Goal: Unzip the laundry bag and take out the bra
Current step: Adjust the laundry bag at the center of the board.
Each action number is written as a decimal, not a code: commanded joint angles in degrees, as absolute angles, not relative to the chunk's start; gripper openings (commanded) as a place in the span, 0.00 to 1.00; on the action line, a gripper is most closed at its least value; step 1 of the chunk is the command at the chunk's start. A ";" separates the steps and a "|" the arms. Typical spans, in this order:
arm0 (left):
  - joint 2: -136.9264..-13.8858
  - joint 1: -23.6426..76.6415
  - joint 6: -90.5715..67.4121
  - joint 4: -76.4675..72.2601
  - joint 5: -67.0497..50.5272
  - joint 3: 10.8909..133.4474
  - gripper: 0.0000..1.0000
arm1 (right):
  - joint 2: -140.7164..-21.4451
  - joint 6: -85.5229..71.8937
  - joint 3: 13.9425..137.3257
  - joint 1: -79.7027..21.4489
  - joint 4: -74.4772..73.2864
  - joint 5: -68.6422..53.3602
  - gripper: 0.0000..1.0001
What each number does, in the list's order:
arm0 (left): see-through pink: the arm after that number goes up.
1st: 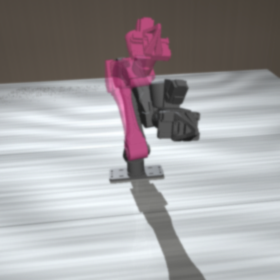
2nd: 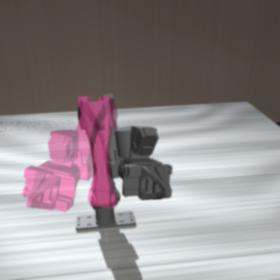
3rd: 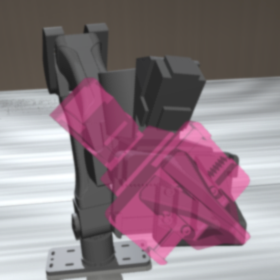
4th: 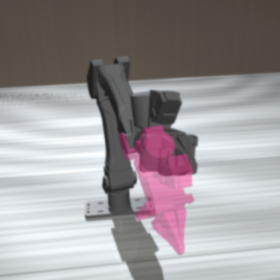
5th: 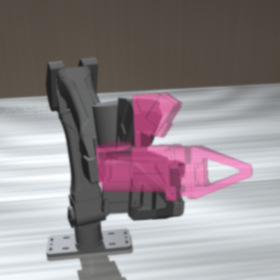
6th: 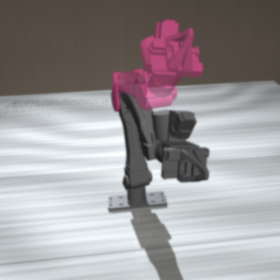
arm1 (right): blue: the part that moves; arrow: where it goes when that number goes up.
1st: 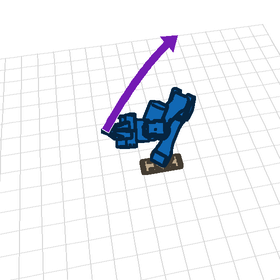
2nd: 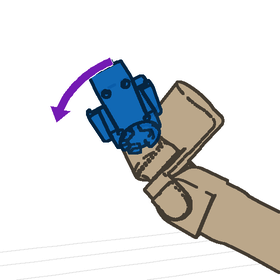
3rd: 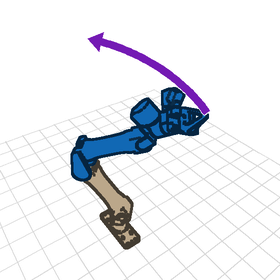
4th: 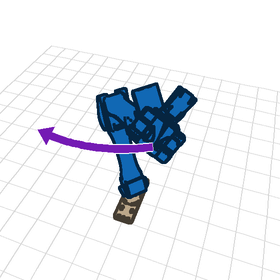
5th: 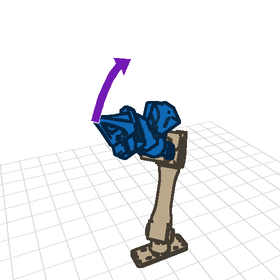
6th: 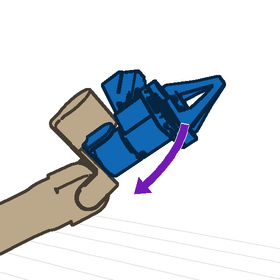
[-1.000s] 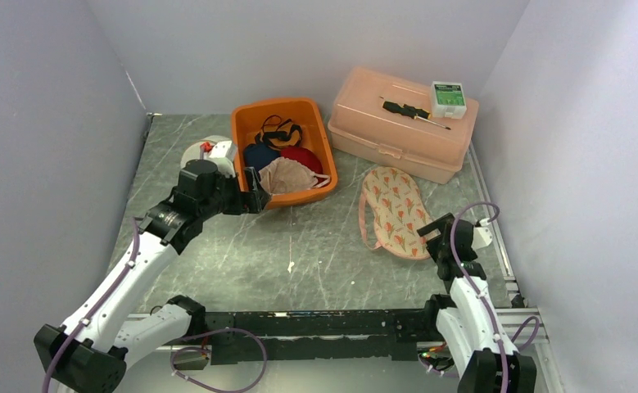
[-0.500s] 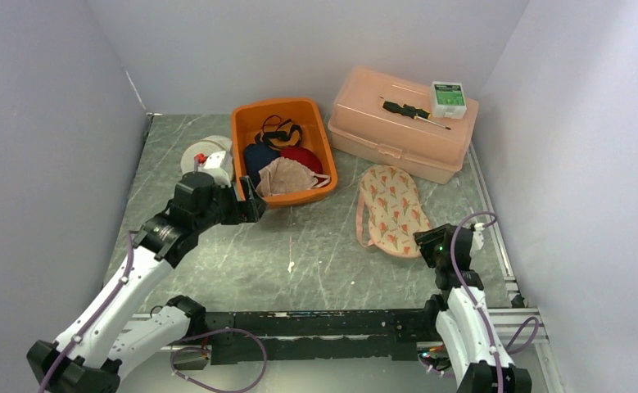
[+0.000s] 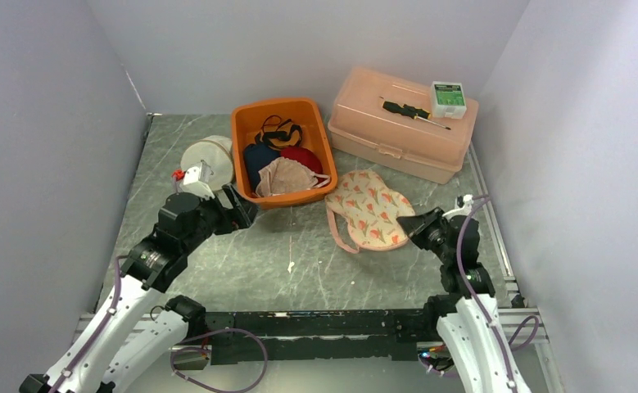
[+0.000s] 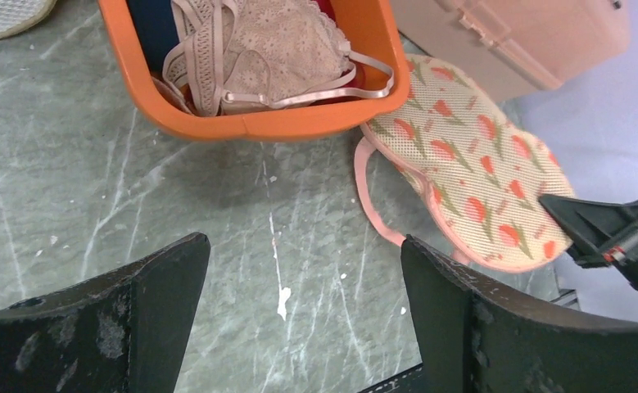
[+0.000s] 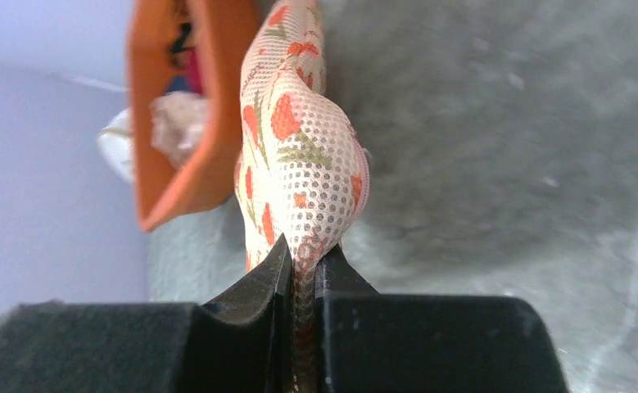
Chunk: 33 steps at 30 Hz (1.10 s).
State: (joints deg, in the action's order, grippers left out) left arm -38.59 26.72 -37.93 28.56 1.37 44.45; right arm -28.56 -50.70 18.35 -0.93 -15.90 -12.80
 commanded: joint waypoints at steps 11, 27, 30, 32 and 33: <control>-38.01 26.87 -36.65 24.66 -3.46 48.00 0.94 | -27.13 -43.58 36.61 -7.17 -3.98 -37.61 0.00; -27.41 26.88 -37.91 22.90 -14.62 44.33 0.94 | -35.43 -64.16 30.40 -11.45 30.91 -54.19 0.00; -27.18 26.89 -38.03 23.55 -13.76 44.56 0.94 | -34.51 -61.57 29.92 -11.48 25.20 -49.97 0.00; -27.54 26.89 -38.69 23.77 -13.71 44.12 0.94 | -33.00 -60.38 28.34 -11.52 19.56 -44.64 0.00; -27.67 26.89 -39.27 23.59 -13.83 43.60 0.94 | -32.58 -60.35 27.37 -11.57 17.81 -42.30 0.00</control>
